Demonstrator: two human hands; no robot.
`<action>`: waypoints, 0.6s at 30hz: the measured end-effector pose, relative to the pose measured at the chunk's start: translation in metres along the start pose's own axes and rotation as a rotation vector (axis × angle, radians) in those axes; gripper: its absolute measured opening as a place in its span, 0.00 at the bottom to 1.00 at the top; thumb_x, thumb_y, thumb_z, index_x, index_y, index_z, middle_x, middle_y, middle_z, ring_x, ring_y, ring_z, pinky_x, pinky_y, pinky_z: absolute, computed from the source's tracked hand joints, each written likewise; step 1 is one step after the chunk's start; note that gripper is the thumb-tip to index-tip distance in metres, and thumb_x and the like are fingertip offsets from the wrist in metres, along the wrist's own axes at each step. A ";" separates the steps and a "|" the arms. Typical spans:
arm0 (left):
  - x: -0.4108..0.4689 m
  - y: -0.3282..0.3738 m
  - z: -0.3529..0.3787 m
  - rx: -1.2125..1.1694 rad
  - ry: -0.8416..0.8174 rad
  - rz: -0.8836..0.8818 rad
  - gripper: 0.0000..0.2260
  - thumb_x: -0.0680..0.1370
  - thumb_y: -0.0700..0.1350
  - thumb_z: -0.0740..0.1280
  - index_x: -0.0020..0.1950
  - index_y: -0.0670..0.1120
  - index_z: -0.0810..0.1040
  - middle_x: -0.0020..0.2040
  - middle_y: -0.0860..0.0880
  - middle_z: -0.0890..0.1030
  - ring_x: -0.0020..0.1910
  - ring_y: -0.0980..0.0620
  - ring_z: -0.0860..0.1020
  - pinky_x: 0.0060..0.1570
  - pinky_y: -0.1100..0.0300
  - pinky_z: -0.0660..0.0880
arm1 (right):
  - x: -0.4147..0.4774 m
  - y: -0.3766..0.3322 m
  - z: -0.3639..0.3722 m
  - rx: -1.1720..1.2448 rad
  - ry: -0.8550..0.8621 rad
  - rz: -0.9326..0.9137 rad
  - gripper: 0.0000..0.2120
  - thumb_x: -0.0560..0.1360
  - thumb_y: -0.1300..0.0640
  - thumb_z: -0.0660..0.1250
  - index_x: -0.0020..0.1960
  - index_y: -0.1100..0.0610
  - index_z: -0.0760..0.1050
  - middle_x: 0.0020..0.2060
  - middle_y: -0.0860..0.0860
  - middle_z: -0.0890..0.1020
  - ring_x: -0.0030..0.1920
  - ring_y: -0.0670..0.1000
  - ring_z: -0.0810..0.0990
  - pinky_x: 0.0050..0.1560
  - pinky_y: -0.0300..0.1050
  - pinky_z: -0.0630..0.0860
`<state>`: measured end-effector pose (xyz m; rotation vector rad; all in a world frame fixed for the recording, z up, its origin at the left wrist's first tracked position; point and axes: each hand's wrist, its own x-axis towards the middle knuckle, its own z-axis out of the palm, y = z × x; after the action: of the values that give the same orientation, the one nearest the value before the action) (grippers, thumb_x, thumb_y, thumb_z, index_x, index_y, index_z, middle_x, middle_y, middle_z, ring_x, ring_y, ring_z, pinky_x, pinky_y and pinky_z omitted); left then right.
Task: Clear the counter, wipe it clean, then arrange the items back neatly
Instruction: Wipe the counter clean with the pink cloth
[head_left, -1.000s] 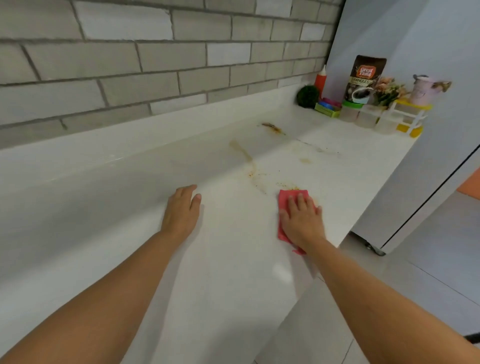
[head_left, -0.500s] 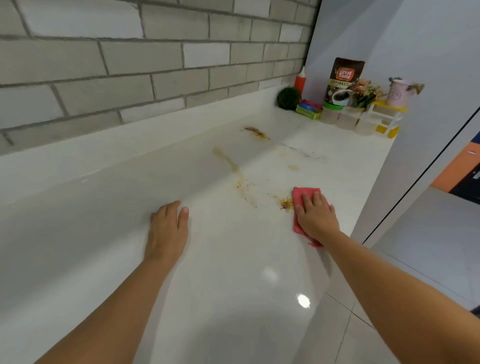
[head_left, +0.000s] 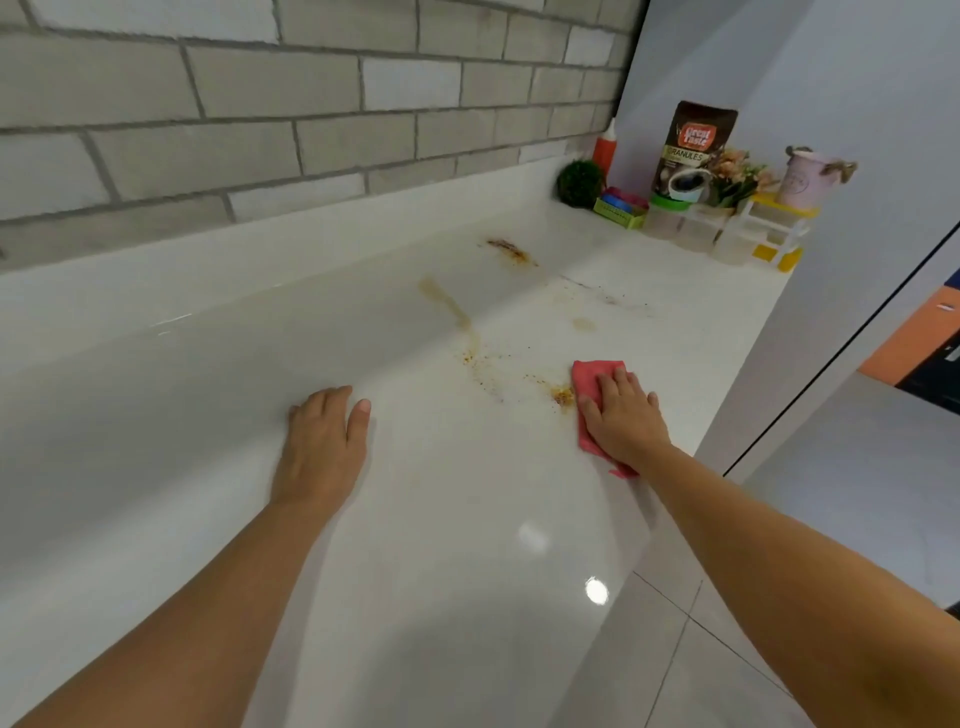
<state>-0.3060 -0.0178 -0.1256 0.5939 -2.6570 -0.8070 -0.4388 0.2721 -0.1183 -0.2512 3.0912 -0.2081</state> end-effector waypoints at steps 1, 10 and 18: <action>0.000 0.000 0.001 0.019 0.001 0.004 0.19 0.81 0.49 0.54 0.68 0.41 0.69 0.67 0.41 0.70 0.67 0.41 0.65 0.68 0.50 0.60 | 0.003 -0.007 0.001 0.014 -0.001 -0.019 0.27 0.81 0.46 0.47 0.75 0.60 0.54 0.76 0.57 0.52 0.76 0.55 0.50 0.75 0.57 0.48; -0.003 0.007 0.001 0.102 0.010 0.017 0.18 0.81 0.46 0.55 0.68 0.38 0.69 0.67 0.39 0.70 0.68 0.40 0.66 0.72 0.50 0.53 | -0.042 0.001 0.000 0.108 -0.047 -0.388 0.31 0.77 0.38 0.42 0.74 0.51 0.57 0.75 0.48 0.57 0.75 0.47 0.55 0.75 0.50 0.48; 0.001 0.003 0.004 0.030 0.038 0.013 0.19 0.81 0.47 0.54 0.69 0.40 0.68 0.68 0.41 0.70 0.70 0.44 0.64 0.74 0.51 0.49 | 0.037 -0.027 -0.002 -0.003 -0.122 -0.285 0.27 0.81 0.47 0.44 0.77 0.56 0.47 0.77 0.54 0.48 0.77 0.52 0.45 0.76 0.54 0.43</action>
<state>-0.3089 -0.0144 -0.1269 0.5934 -2.6404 -0.7458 -0.4708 0.2400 -0.1139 -0.6784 2.9235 -0.1875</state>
